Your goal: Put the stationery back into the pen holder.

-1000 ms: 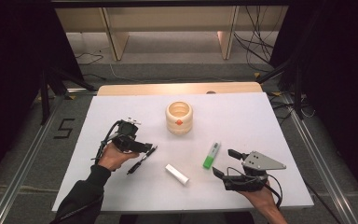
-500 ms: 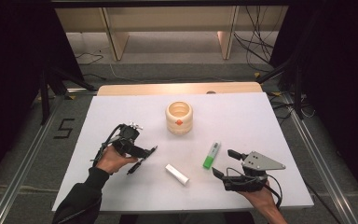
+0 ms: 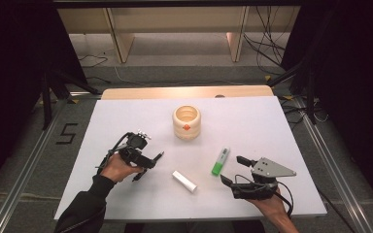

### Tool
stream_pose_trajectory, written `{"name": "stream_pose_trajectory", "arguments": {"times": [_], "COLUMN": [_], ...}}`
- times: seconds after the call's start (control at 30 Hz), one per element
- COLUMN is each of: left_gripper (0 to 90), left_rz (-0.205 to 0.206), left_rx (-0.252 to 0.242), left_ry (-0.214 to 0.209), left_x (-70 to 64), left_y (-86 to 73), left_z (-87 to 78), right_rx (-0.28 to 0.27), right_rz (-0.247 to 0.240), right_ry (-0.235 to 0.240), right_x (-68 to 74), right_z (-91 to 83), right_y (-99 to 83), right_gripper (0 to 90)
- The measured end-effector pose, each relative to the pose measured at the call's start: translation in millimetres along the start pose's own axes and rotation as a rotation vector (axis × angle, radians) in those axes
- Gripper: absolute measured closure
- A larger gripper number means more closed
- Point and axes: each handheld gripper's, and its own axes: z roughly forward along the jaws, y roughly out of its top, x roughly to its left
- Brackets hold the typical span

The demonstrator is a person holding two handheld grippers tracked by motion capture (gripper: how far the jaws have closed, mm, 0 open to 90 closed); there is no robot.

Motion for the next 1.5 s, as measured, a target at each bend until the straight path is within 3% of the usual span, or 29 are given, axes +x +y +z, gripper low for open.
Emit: {"name": "stream_pose_trajectory", "arguments": {"times": [0.57, 1.1, 1.5], "left_gripper": [49.1, 67.3, 76.1], "left_rz": [0.011, 0.047, 0.064], "left_rx": [0.018, 0.106, 0.128], "left_ry": [-0.010, -0.003, 0.009], "left_x": [-0.9, -4.1, -4.5], "left_y": [2.6, 1.6, 5.7], "left_z": [5.2, 22.7, 23.8], "right_rx": [0.004, 0.011, 0.019], "right_rz": [0.001, -0.010, -0.012], "right_ry": [0.004, 0.011, 0.011], "right_x": [-0.1, 2.7, 3.1], "right_z": [0.3, 2.5, 3.7], "right_y": [-0.7, -0.2, -0.5], "right_gripper": [16.7, 16.8, 16.8]}}
